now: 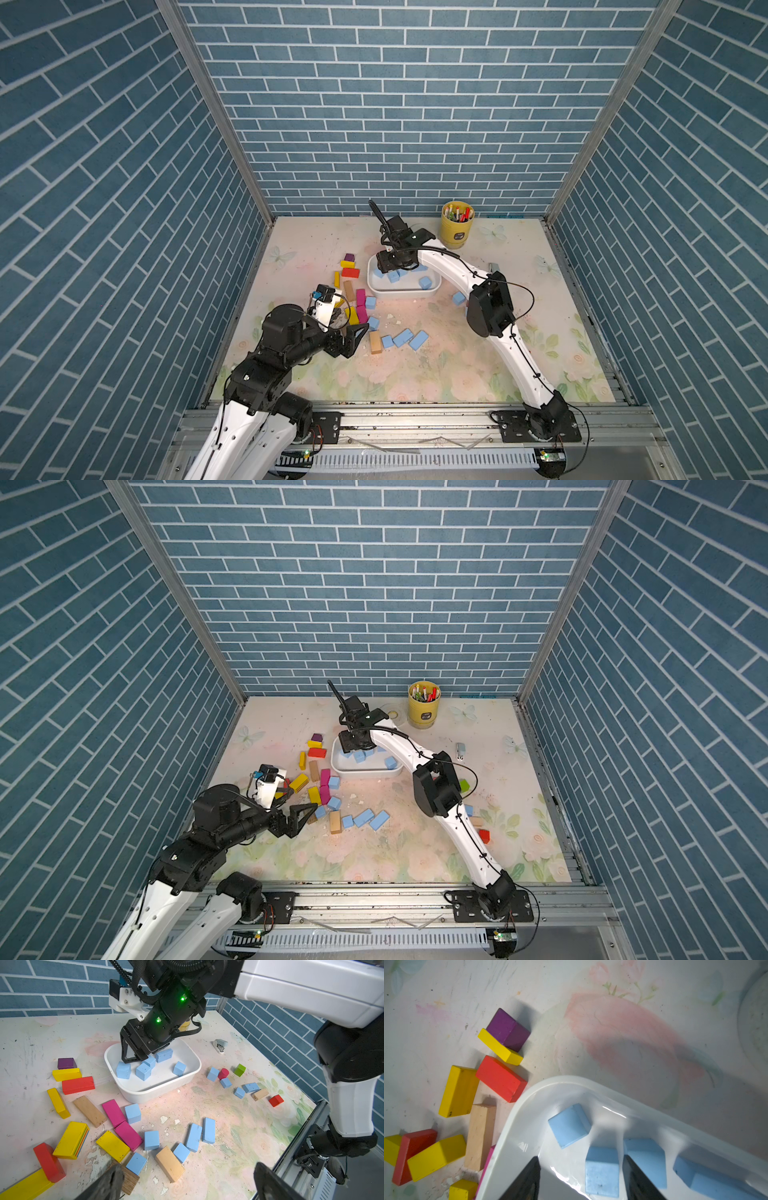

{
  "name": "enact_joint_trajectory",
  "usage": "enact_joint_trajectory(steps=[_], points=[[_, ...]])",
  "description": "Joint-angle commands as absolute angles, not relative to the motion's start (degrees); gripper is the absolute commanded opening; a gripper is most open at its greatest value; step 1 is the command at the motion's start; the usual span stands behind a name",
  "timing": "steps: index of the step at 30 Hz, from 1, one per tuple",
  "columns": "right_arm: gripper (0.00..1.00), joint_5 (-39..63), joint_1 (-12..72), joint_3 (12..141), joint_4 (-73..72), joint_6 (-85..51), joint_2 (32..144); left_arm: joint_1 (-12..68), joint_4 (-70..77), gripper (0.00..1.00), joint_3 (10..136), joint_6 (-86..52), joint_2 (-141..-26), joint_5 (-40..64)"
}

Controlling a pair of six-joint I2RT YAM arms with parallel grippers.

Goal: Pick out the blue building blocks
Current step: Place the building block in the storage box, then pick up the building block from the center of the board.

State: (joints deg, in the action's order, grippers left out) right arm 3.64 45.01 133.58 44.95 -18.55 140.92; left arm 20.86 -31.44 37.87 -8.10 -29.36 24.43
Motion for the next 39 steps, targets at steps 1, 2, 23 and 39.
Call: enact_joint_trajectory(steps=[1,2,23,39], points=[[0.68,3.0,46.3,128.0,42.4,-15.6,130.6,20.7,-32.2,0.99,37.5,-8.1,-29.9,21.8],[0.69,2.8,46.4,125.7,41.5,-15.1,128.5,20.6,-32.6,0.99,37.7,-8.2,-30.3,21.1],[0.96,4.8,47.1,70.4,17.7,-9.1,81.0,20.6,-33.4,0.99,38.7,-12.8,-32.6,4.4],[0.99,8.8,47.1,47.5,-0.4,-6.0,67.0,20.7,-33.7,0.99,53.1,-13.5,-51.4,8.3]])
